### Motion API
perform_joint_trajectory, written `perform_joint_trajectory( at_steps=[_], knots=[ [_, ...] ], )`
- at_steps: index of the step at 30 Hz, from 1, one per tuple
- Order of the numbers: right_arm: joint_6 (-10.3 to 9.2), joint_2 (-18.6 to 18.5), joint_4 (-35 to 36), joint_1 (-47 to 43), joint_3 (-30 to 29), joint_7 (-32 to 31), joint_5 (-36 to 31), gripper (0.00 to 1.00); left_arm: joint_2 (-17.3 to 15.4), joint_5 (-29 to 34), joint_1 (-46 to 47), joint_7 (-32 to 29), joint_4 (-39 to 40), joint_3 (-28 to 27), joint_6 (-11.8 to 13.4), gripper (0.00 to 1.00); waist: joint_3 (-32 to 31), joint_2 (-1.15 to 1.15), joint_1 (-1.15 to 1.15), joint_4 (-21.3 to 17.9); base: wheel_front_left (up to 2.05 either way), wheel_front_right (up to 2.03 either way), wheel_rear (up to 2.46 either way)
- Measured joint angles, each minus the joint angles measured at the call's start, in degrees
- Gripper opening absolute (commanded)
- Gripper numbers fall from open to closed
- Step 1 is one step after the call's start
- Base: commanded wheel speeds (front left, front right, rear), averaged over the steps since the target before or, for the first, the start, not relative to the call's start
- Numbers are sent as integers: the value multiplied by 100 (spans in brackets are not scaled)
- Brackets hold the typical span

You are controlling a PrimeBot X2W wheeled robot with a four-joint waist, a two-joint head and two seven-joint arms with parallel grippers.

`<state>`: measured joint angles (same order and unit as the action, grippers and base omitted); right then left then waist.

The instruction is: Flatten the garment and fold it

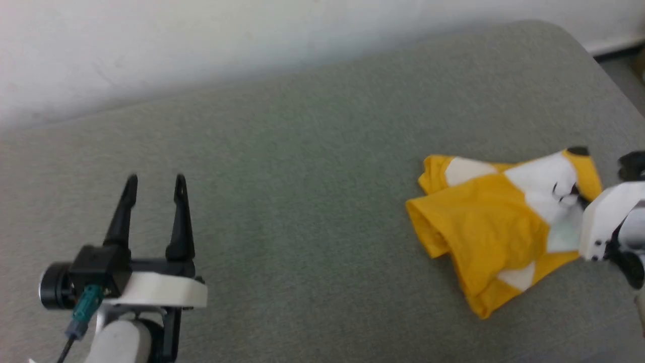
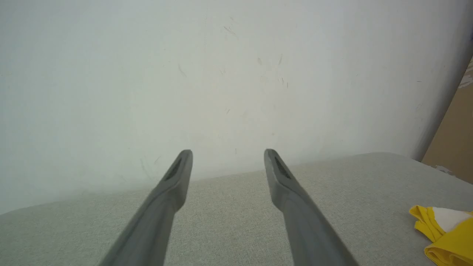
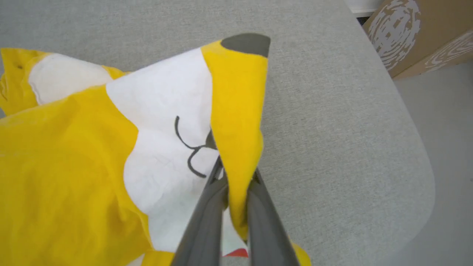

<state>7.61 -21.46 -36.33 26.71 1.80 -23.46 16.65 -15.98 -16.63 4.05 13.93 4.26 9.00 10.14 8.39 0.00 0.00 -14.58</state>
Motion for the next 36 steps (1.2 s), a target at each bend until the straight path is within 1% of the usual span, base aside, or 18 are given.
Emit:
perform_joint_trajectory(
  at_steps=[2,6,8,13,14,15,16,19,22,25,28,30,32,36],
  knots=[
    [0,58,-242,250,-347,331,-51,0,-90,64,227,-81,105,48,-52,100,200,0,1,-153,0,0,0],
    [0,133,-740,797,-811,924,-316,0,-253,241,692,-260,288,162,-157,100,664,0,1,-402,0,0,0],
    [0,168,-947,1026,-987,1207,-385,0,-323,302,872,-356,354,204,-205,100,916,0,1,-488,0,0,0],
    [0,296,-1563,1379,-1230,1611,-608,1,-411,365,1165,-491,405,279,-260,100,1496,0,2,-651,0,0,0],
    [0,316,-1697,1402,-1246,1663,-665,34,-412,365,1181,-491,405,288,-260,100,1590,0,2,-679,0,0,0],
    [0,338,-1809,1412,-1258,1741,-713,61,-412,365,1184,-491,401,290,-260,100,1672,0,2,-706,0,0,0],
    [0,361,-1904,1413,-1285,1847,-733,100,-407,361,1184,-489,388,291,-260,100,1742,0,2,-732,0,0,0],
    [0,350,-2089,1408,-1344,2341,-943,100,-382,319,1177,-460,319,276,-253,100,1856,0,2,-810,0,0,0],
    [0,221,-2135,1388,-1422,2891,-1206,100,-322,246,1132,-371,269,243,-238,100,1820,0,0,-835,0,0,0],
    [0,153,-2191,1202,-1412,3198,-1429,100,-244,188,979,-258,159,210,-171,100,1710,0,0,-831,0,0,0],
    [0,88,-2162,830,-1379,3457,-1603,100,-153,121,780,-165,8,185,-120,100,1532,0,0,-804,0,0,0],
    [0,66,-1994,544,-1388,3600,-1636,100,-60,78,654,-105,-46,176,-69,100,1389,0,-1,-762,0,0,0],
    [0,124,-1689,275,-1380,3696,-1610,100,8,37,571,-54,-78,155,-30,100,1237,0,-1,-695,0,0,0],
    [0,489,-761,-330,-1260,3766,-1446,100,102,-47,352,20,-220,77,24,100,931,0,-1,-541,0,0,0]
  ],
)
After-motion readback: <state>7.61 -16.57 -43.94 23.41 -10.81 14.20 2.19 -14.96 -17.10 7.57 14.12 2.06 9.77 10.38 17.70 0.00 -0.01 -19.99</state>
